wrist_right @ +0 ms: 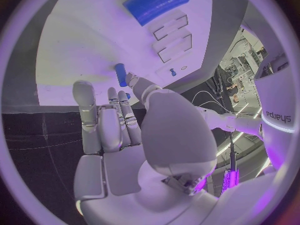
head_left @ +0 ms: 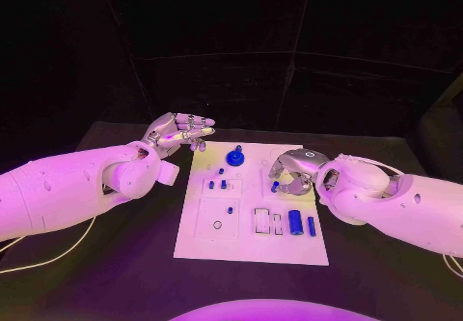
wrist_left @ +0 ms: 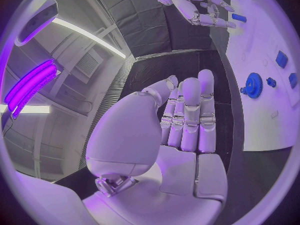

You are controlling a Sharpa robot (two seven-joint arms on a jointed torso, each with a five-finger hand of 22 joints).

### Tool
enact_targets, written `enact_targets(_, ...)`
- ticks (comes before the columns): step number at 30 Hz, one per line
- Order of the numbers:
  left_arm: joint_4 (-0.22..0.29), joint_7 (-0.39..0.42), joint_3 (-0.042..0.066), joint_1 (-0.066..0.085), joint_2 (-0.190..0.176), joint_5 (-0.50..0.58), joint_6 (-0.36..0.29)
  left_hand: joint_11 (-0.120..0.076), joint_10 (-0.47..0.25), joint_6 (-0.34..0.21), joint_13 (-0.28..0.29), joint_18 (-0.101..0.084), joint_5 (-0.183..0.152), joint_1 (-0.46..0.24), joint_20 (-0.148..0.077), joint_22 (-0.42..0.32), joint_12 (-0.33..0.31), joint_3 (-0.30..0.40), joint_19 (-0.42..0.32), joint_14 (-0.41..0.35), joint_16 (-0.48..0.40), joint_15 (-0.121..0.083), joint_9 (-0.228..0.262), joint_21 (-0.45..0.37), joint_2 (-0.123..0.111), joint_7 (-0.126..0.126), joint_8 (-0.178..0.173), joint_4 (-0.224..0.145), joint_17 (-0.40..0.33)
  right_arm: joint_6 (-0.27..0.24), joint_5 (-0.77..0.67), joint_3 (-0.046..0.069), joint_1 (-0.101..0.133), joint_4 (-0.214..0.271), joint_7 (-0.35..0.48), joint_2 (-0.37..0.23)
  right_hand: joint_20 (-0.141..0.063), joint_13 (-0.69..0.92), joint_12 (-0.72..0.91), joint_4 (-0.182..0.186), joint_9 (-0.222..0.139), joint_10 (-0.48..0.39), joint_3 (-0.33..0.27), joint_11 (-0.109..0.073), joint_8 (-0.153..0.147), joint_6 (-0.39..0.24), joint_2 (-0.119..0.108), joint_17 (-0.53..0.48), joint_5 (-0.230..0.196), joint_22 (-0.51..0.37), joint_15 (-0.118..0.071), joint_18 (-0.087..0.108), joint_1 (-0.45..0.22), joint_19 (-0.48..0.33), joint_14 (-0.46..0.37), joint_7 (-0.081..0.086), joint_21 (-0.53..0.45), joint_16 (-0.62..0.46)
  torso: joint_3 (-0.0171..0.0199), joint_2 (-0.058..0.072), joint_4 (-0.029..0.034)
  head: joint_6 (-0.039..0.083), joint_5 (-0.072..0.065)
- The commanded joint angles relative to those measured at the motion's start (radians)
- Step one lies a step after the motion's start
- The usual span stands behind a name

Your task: Assemble the parts on the task board

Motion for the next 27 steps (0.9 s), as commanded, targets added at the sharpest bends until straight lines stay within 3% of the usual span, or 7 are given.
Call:
enact_targets(1, 0.000, 0.003, 0.001, 0.001, 0.001, 0.003, 0.013, -0.001, -0.009, -0.001, -0.001, 0.013, -0.004, -0.008, 0.000, -0.001, -0.002, -0.002, -0.003, -0.005, -0.005, 0.000, -0.002, -0.005, 0.003, 0.003, -0.003, -0.004, -0.002, 0.029, -0.010, 0.000, 0.001, -0.010, 0.000, 0.007, -0.003, 0.002, 0.017, 0.001, 0.002, 0.011, -0.005, -0.001, 0.004, -0.003, 0.009, -0.002, 0.002, 0.003, -0.001, 0.004, 0.012, -0.002, 0.031, 0.000, -0.004, -0.003, -0.0001, 0.000, -0.0002, -0.001, 0.001)
enact_targets(15, -0.002, 0.002, 0.001, 0.000, 0.002, 0.003, 0.014, -0.001, -0.009, -0.001, -0.001, 0.013, -0.004, -0.008, 0.000, -0.001, -0.002, -0.002, -0.003, -0.005, -0.005, 0.000, -0.002, -0.005, 0.003, 0.003, -0.003, -0.004, -0.002, 0.073, -0.011, -0.001, -0.001, -0.021, 0.004, 0.020, -0.014, 0.001, 0.049, 0.005, 0.008, 0.093, 0.019, -0.015, 0.015, 0.040, 0.024, 0.011, 0.011, 0.025, -0.013, 0.000, 0.027, 0.016, 0.036, -0.002, 0.009, 0.010, -0.0003, -0.002, -0.0007, -0.006, 0.001)
enact_targets(27, -0.003, 0.001, 0.001, 0.000, 0.002, 0.003, 0.014, -0.001, -0.009, -0.001, -0.001, 0.013, -0.004, -0.008, 0.001, -0.001, -0.002, -0.003, -0.003, -0.006, -0.006, 0.001, -0.001, -0.006, 0.003, 0.004, -0.003, -0.004, -0.003, 0.057, -0.011, -0.002, -0.002, -0.025, 0.006, 0.026, -0.020, 0.005, 0.057, 0.006, 0.014, 0.148, 0.038, -0.023, 0.030, 0.093, 0.040, 0.021, 0.013, 0.042, -0.020, -0.003, 0.036, 0.027, 0.040, -0.002, 0.021, 0.020, -0.0006, -0.001, -0.0009, -0.007, 0.001)
